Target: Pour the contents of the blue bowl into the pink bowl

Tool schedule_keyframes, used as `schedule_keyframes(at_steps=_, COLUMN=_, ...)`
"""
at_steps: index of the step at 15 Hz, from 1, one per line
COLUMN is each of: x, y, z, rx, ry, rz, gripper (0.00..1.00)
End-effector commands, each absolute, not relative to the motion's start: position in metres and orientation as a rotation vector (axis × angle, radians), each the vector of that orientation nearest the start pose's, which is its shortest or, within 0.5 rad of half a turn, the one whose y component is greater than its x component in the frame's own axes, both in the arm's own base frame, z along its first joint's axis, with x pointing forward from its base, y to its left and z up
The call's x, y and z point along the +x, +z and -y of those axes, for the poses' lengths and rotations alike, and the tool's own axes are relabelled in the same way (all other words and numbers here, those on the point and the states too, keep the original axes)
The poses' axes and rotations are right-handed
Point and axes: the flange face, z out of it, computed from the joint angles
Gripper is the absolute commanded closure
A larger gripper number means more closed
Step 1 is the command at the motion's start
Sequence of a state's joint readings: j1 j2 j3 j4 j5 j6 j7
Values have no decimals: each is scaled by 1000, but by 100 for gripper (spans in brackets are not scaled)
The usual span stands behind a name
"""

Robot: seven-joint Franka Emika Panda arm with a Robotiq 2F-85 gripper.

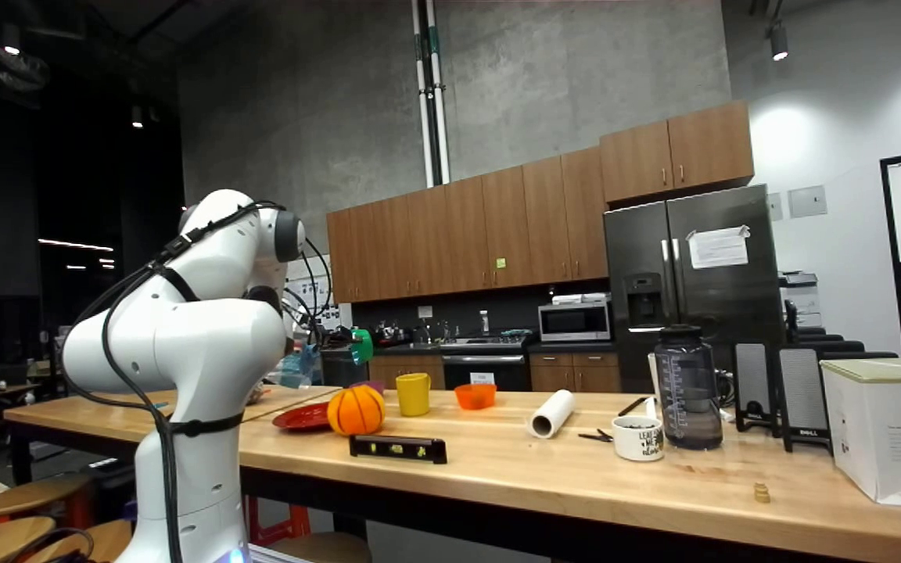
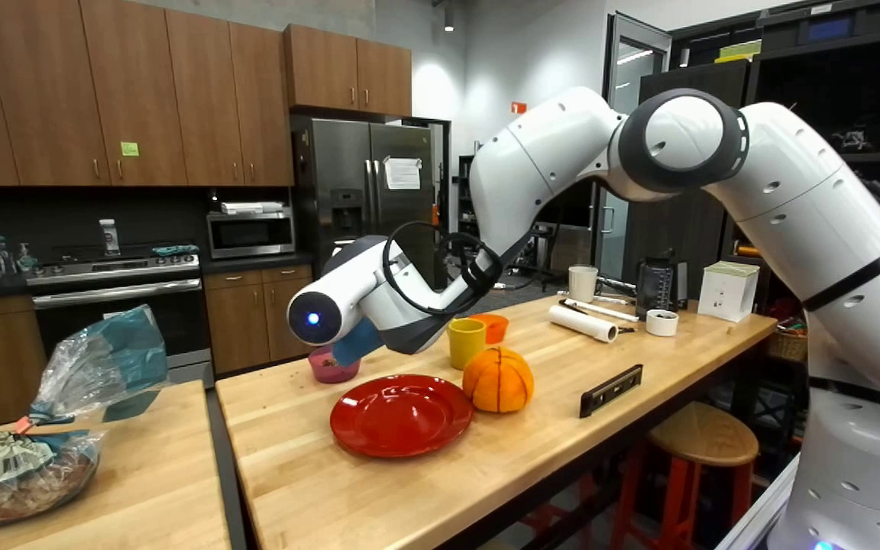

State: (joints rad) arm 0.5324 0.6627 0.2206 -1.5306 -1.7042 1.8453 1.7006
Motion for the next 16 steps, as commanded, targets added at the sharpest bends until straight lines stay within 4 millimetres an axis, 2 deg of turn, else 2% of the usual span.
schedule_keyframes(at_steps=1, x=601, y=358, z=-390, rx=2163, ry=1447, rz=97, gripper=98)
schedule_keyframes(at_steps=7, x=627, y=406, z=-355, rx=2489, ry=1228, rz=28, gripper=98)
schedule_keyframes(at_steps=11, x=644, y=415, z=-325, rx=2661, ry=953, rz=-19, gripper=98)
schedule_keyframes(at_steps=16, x=668, y=417, z=-295, rx=2886, ry=696, rz=-9, gripper=98)
